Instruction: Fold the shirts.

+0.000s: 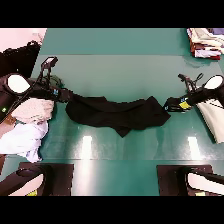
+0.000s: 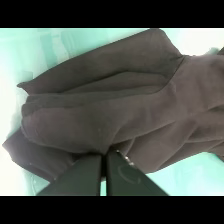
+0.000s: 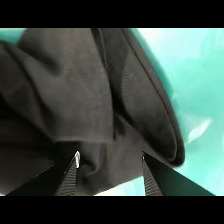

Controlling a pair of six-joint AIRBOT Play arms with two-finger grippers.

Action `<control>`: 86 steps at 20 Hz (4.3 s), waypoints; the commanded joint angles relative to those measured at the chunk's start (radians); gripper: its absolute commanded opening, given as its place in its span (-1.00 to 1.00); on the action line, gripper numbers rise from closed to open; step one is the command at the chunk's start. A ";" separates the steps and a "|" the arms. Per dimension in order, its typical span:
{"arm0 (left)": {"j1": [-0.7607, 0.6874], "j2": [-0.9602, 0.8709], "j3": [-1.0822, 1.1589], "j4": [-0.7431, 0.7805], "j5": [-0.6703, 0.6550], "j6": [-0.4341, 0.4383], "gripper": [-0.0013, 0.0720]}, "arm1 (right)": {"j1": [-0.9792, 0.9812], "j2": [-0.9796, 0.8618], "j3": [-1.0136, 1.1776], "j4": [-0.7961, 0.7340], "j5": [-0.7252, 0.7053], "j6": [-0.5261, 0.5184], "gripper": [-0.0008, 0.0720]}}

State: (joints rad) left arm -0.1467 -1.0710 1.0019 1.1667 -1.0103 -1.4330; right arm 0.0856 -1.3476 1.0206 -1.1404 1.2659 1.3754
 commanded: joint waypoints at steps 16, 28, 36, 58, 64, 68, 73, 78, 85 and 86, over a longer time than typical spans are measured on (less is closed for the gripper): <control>0.000 0.105 0.377 0.141 -0.066 -0.010 -0.90 | -0.079 0.285 0.262 0.021 -0.100 -0.019 -0.93; 0.000 0.190 0.950 0.119 -0.149 -0.036 -0.90 | -0.315 0.513 0.690 0.020 0.013 -0.012 -0.93; 0.000 0.112 0.632 0.071 -0.430 -0.060 -0.90 | -0.162 0.212 0.571 0.013 0.123 0.034 -0.93; 0.000 0.113 0.062 0.110 -0.077 -0.060 -0.90 | -0.021 0.206 -0.383 0.151 -0.006 0.001 0.26; 0.000 0.113 0.062 0.110 -0.083 -0.060 -0.90 | 0.136 0.100 -0.415 0.207 -0.039 -0.007 0.26; 0.000 0.114 0.063 0.112 -0.083 -0.060 -0.90 | 0.186 0.116 -0.415 0.206 -0.091 -0.008 -0.59; 0.000 0.168 0.242 0.177 -0.098 -0.062 -0.90 | 0.166 0.310 -0.255 0.180 -0.118 -0.007 -0.93; 0.000 0.221 0.715 0.196 -0.121 -0.059 -0.90 | 0.003 0.476 0.229 0.177 -0.135 -0.007 -0.93; 0.000 0.221 1.177 0.138 -0.124 -0.062 -0.90 | -0.351 0.574 0.751 0.177 -0.048 -0.008 -0.93; 0.000 0.221 1.201 0.105 -0.121 -0.063 -0.90 | -0.409 0.582 0.789 0.177 -0.016 -0.008 -0.93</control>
State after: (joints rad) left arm -0.1471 -0.8505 2.0766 1.3262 -1.1358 -1.4940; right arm -0.1829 -0.7982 1.6531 -0.9611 1.1870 1.3674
